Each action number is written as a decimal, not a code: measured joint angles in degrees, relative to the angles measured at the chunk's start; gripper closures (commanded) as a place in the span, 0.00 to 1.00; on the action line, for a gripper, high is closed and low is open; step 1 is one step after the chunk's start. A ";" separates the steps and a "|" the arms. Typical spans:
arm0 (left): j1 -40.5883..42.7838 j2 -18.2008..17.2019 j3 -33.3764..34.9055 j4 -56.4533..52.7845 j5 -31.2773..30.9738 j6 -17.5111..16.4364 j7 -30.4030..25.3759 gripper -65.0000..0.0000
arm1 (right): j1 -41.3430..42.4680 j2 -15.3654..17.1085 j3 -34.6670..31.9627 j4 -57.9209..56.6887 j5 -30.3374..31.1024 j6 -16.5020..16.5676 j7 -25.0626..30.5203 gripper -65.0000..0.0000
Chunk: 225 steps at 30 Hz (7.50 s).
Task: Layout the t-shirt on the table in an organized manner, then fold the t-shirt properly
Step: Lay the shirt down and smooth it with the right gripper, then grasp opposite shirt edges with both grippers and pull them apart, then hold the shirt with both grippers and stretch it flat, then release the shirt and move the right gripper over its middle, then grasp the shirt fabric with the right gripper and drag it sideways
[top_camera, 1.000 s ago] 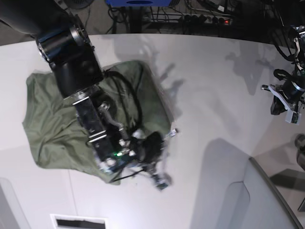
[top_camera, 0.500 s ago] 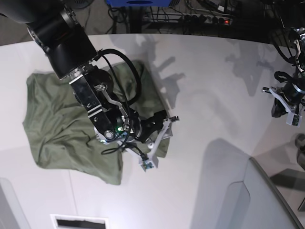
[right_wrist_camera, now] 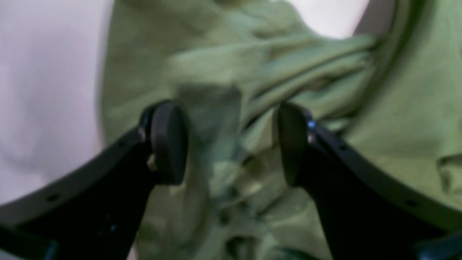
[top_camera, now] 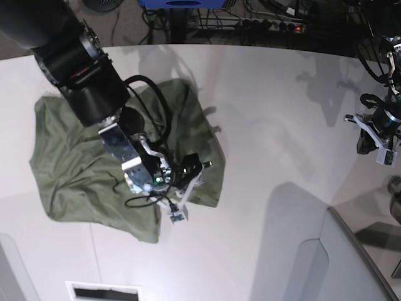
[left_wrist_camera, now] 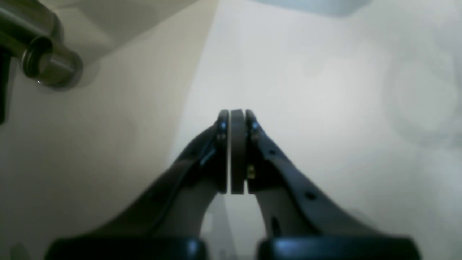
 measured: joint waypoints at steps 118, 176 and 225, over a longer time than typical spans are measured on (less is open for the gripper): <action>3.52 21.14 34.40 9.40 23.96 4.76 4.76 1.00 | 4.61 18.38 30.01 -22.75 -0.57 11.23 15.43 0.98; -0.68 2.64 -0.87 -1.57 5.53 1.38 3.54 1.00 | 3.56 -5.73 -11.28 0.37 0.92 -12.37 1.70 0.23; 2.01 3.43 -3.56 -1.64 3.04 0.70 3.56 1.00 | -10.54 5.97 1.77 27.30 10.36 -6.84 -10.12 1.00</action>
